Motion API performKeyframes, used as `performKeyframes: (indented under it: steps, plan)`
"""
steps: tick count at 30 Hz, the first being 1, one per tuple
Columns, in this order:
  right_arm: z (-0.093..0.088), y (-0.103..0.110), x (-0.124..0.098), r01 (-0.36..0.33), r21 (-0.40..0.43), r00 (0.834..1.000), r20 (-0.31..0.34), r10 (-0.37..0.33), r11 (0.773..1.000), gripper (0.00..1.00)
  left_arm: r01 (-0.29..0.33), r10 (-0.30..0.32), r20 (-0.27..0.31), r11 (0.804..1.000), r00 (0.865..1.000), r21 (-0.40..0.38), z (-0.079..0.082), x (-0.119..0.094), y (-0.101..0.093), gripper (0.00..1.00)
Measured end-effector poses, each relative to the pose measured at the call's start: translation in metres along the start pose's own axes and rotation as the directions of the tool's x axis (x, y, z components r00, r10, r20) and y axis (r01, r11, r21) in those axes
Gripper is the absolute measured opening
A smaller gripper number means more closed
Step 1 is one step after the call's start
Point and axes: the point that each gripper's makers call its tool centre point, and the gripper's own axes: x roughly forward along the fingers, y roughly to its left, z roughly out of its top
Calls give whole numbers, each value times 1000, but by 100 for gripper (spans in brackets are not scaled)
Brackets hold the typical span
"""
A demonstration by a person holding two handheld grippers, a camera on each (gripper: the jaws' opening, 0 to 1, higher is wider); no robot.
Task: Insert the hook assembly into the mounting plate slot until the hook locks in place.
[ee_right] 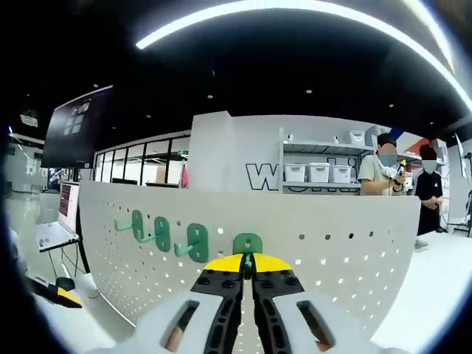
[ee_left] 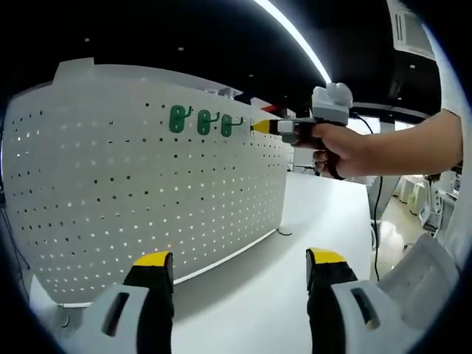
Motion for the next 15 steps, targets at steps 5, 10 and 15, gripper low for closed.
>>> performKeyframes:
  steps: [5,10,15]
  plan:
    - [5,1,5,-4,-22,1000,21,5,1000,1,-7,7,-3,1000,1000,2,-1,-2,2,75]
    - [5,-2,8,-2,-5,1000,18,2,1000,1,-16,16,-7,1000,1000,3,-2,-4,5,75]
    - [2,-1,8,-5,-4,1000,15,5,1000,1,-24,24,-15,1000,1000,1,-4,-5,8,75]
